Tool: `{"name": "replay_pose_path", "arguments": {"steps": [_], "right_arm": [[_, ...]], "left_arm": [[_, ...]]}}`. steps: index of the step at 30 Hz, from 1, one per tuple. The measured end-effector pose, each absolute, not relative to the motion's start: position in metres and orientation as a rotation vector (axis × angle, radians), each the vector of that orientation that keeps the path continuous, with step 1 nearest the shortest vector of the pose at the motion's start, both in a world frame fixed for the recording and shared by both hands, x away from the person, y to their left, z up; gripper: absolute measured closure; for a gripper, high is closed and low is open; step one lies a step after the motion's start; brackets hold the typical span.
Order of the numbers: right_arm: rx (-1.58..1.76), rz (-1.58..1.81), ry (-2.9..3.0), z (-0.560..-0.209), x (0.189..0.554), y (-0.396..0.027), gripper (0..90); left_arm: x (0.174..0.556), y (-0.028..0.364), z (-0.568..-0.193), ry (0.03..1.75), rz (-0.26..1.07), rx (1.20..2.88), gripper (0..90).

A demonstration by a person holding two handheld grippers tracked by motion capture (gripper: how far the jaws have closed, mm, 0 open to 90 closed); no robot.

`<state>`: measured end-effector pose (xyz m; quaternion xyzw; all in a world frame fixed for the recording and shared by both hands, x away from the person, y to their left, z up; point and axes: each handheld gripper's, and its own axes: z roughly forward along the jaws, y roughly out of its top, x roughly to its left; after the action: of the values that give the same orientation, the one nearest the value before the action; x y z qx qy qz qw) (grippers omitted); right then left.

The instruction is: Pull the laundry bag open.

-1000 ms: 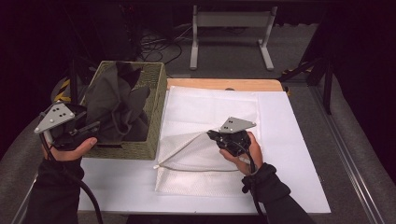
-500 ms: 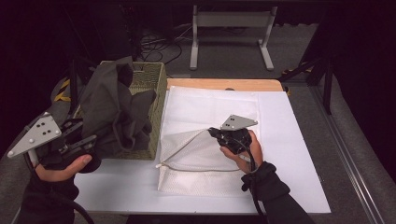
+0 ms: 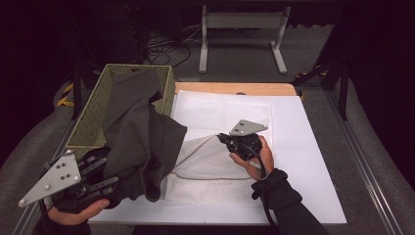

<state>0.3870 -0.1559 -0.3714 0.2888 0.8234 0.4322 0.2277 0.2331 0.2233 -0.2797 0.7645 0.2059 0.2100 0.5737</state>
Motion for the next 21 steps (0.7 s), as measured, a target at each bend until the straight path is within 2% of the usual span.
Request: {"name": "replay_pose_path", "arguments": {"steps": [12,18,21], "right_arm": [[0.809,1.193,2.265,-0.373,0.388,-0.159,89.3],[0.812,1.194,2.264,-0.373,0.388,-0.162,89.3],[0.815,1.198,2.262,-0.373,0.387,-0.162,89.3]], "left_arm": [[0.211,0.193,-0.269,0.387,0.443,1.839,62.7],[0.192,0.179,-0.258,0.268,0.412,1.86,62.7],[0.194,0.165,-0.262,0.224,0.338,1.899,62.7]]}}
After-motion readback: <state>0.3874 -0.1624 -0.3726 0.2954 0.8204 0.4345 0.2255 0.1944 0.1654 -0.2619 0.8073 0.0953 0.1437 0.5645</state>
